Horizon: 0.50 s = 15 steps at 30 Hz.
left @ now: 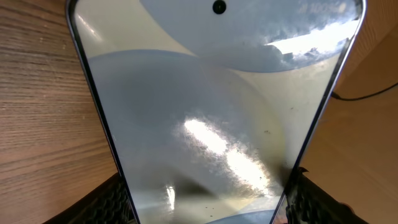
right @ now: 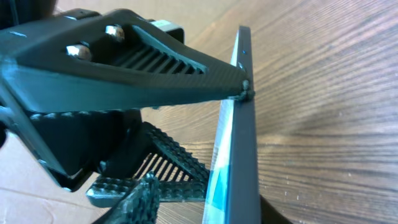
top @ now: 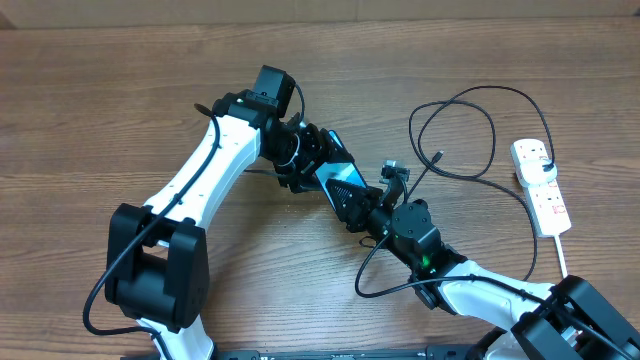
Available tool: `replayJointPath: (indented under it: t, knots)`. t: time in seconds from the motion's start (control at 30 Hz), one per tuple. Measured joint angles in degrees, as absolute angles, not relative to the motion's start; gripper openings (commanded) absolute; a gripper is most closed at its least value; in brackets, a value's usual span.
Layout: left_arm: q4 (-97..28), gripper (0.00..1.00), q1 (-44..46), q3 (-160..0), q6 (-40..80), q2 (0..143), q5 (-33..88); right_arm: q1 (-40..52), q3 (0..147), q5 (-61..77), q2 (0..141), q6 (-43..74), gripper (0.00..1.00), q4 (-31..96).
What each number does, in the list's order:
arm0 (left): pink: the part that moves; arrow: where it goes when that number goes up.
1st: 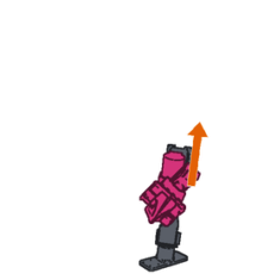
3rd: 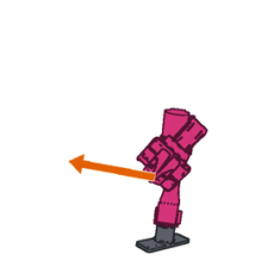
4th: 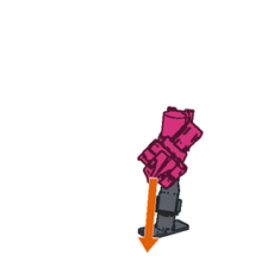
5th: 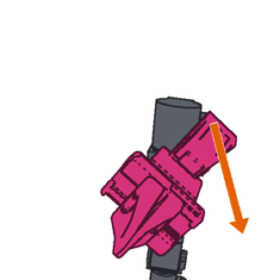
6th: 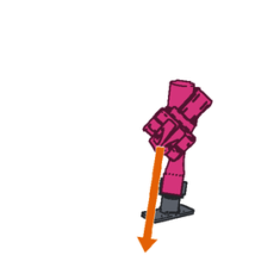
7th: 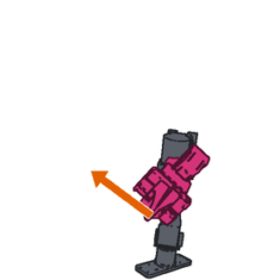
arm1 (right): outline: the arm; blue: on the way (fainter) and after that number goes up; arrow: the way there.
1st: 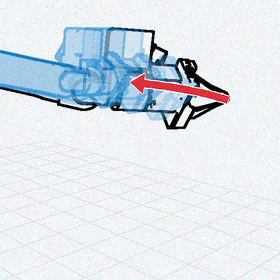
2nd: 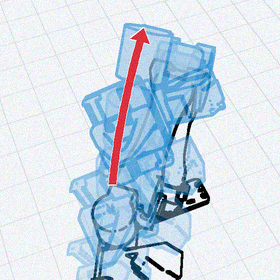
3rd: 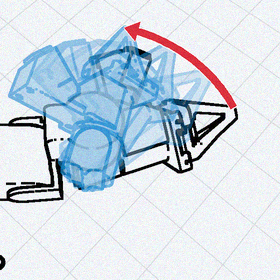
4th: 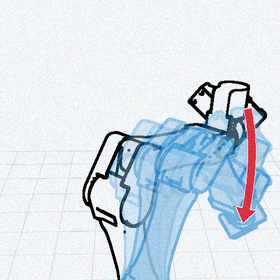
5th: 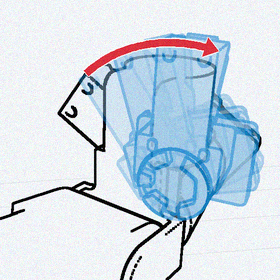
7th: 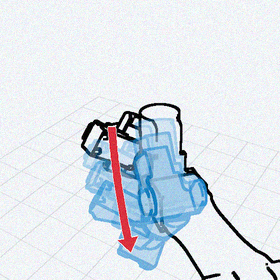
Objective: Plug charger to phone and switch on socket
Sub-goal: 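Grasp the smartphone's edge with the right gripper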
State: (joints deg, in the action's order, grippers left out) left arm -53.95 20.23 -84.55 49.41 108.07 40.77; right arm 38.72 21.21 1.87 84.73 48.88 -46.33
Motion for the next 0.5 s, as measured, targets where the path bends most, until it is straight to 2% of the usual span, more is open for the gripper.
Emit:
replayJointPath:
  t: [0.17, 0.5]
  knots:
    - [-54.02, 0.62, 20.29, -84.55, 49.39, 108.07, 40.73, 38.72, 21.21, 1.87, 84.73, 48.86, 0.25, -43.72]
    - [-54.72, 0.63, 20.27, -84.55, 49.34, 108.07, 40.01, 38.72, 21.21, 1.91, 84.73, 48.84, 0.19, -43.46]
